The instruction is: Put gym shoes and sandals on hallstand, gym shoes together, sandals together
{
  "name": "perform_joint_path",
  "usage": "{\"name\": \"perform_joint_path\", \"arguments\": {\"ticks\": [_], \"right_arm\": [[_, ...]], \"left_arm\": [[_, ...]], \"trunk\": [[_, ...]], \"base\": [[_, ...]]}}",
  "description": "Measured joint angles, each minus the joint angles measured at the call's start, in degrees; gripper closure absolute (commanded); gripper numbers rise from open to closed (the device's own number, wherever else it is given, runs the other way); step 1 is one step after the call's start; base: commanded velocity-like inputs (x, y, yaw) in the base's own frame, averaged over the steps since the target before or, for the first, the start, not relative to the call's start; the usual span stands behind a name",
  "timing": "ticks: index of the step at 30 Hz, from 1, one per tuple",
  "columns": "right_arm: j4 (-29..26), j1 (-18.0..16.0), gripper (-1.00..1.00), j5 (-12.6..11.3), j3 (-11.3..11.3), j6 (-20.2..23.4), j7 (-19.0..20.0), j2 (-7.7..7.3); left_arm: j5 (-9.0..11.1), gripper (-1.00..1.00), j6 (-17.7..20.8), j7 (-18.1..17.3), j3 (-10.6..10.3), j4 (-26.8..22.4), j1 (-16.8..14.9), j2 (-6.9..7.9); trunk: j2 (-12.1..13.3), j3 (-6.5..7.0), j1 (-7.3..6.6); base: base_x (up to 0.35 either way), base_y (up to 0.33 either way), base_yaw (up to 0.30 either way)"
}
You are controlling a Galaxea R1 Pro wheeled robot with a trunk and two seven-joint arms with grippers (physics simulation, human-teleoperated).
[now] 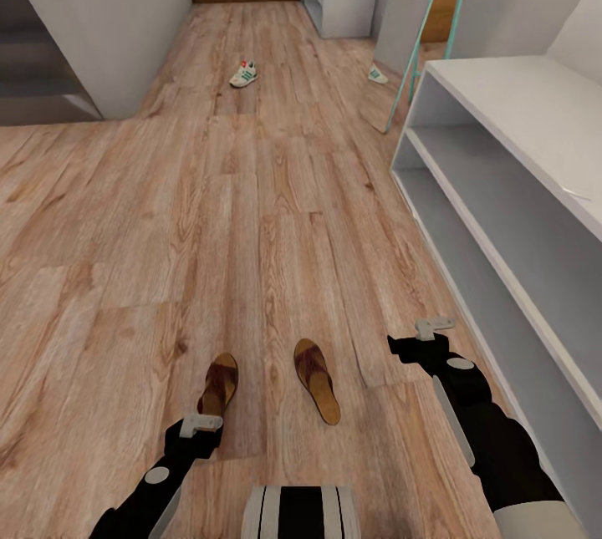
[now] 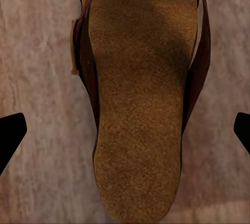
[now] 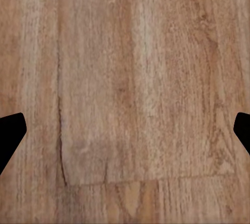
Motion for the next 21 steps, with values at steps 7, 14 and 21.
{"name": "perform_joint_path", "arguments": {"ticks": [7, 14, 21], "right_arm": [[0.0, 0.0, -1.0, 0.0, 0.0, 0.0, 0.0, 0.0], [0.0, 0.0, -1.0, 0.0, 0.0, 0.0, 0.0, 0.0], [0.0, 0.0, -1.0, 0.0, 0.0, 0.0, 0.0, 0.0]], "left_arm": [[-0.07, -1.0, 0.03, 0.0, -0.11, 0.07, -0.1, 0.0], [-0.13, -1.0, 0.08, 0.0, -0.31, 0.23, -0.18, -0.04], [-0.14, -1.0, 0.08, 0.0, -0.33, 0.45, -0.19, 0.0]], "trunk": [[0.0, -0.12, 0.0], [-0.01, -0.45, 0.03], [-0.11, -2.47, 0.21]], "base": [[0.0, 0.0, 0.0], [0.0, 0.0, 0.0], [0.0, 0.0, 0.0]]}}
